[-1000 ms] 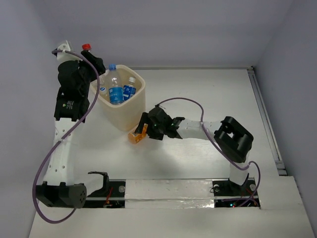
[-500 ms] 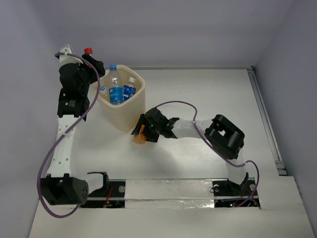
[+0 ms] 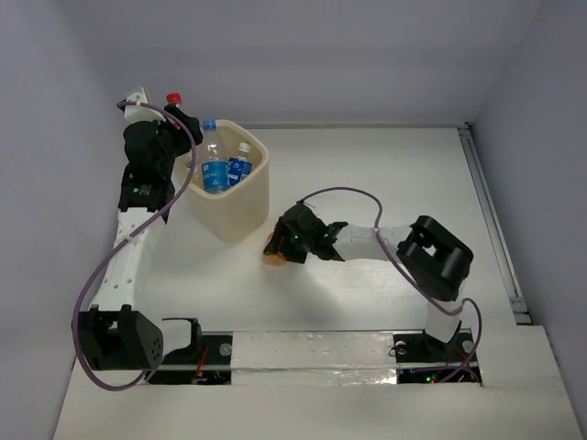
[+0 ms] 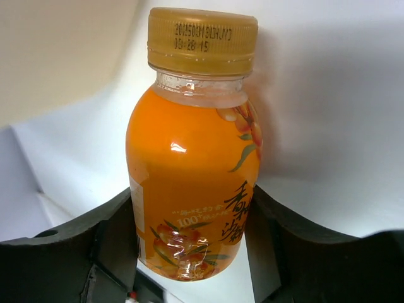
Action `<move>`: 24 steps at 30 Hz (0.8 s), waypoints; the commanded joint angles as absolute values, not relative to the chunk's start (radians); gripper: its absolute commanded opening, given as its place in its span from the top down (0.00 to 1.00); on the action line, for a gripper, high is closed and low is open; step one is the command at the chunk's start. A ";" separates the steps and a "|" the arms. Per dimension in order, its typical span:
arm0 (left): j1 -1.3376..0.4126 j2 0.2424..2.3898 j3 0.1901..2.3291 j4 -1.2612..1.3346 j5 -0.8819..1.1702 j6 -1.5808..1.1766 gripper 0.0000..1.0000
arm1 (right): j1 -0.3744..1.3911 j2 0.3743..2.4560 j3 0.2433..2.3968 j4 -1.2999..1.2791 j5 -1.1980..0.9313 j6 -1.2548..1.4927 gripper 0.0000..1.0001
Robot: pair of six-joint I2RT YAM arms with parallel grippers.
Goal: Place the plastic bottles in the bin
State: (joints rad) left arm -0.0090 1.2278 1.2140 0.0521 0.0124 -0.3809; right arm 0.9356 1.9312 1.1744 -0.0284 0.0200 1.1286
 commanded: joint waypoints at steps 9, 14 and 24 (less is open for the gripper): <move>-0.156 1.124 0.898 0.290 -0.178 -0.296 0.43 | 0.931 1.462 1.202 -0.162 0.267 0.819 0.66; -0.166 1.085 0.928 0.255 -0.198 -0.308 0.01 | 0.931 1.468 1.461 -0.224 0.324 0.660 0.67; -0.166 0.948 1.057 0.141 -0.140 -0.400 0.01 | 0.931 1.833 2.021 -0.279 0.219 0.491 0.68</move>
State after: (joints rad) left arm -0.1619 1.0164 1.0088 0.1463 -0.1635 -0.3508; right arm 0.9356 1.7046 1.9133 -0.2237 0.2630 0.5686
